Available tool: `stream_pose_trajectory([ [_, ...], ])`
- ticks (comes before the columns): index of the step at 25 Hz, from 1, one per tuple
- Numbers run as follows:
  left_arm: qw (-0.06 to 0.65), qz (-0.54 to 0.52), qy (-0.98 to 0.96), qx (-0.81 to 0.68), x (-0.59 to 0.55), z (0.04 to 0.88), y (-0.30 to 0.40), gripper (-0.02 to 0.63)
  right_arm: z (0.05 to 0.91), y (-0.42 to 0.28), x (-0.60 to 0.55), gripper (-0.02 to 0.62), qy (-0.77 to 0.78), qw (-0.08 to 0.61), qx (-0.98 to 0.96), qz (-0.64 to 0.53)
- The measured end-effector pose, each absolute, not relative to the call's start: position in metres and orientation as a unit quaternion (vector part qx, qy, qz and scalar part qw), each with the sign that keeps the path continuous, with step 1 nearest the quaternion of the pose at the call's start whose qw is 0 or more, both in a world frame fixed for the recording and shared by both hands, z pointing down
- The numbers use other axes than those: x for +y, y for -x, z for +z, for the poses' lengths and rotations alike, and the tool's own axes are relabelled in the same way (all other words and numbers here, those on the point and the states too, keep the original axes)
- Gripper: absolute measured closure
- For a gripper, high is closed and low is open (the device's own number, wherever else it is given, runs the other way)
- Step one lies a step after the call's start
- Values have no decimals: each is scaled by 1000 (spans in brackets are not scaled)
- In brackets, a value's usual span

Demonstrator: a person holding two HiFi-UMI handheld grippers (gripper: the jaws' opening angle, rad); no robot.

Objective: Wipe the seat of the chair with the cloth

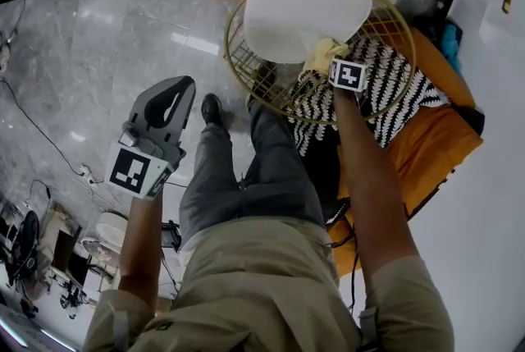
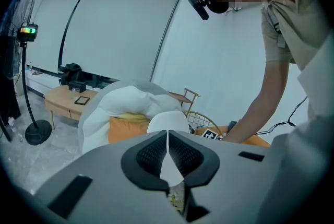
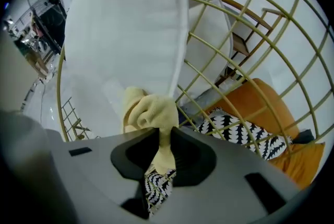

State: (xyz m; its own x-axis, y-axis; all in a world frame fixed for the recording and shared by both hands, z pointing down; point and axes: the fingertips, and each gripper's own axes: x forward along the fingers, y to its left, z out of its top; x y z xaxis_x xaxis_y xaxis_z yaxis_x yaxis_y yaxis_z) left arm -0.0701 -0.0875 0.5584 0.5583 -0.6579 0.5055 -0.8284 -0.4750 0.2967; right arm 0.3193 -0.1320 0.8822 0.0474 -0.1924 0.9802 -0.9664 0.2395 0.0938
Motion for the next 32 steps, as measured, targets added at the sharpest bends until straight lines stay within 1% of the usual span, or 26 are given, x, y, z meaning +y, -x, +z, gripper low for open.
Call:
stream_pose_trajectory([
  [6, 261, 151, -841, -450, -84, 557, 75, 589, 892, -285, -126, 515, -477, 531, -598, 365],
  [9, 257, 132, -839, -461, -84, 556, 77, 589, 906, -238, -117, 515, -433, 543, -623, 361],
  [12, 270, 174, -834, -448, -65, 574, 82, 589, 917, -187, -93, 514, -380, 551, -621, 407],
  [13, 267, 170, -834, -452, -65, 573, 85, 589, 918, -170, -86, 514, -364, 551, -622, 421],
  [16, 267, 163, -830, -461, -60, 568, 96, 589, 915, -122, -95, 514, -331, 535, -676, 385],
  [19, 272, 168, -823, -468, -47, 560, 113, 589, 897, -89, -90, 514, -293, 537, -710, 348],
  [25, 254, 151, -828, -477, -25, 514, 139, 589, 839, -84, -78, 514, -303, 531, -725, 317],
  [32, 211, 134, -835, -490, 8, 442, 171, 589, 734, -100, -57, 514, -358, 478, -744, 300],
])
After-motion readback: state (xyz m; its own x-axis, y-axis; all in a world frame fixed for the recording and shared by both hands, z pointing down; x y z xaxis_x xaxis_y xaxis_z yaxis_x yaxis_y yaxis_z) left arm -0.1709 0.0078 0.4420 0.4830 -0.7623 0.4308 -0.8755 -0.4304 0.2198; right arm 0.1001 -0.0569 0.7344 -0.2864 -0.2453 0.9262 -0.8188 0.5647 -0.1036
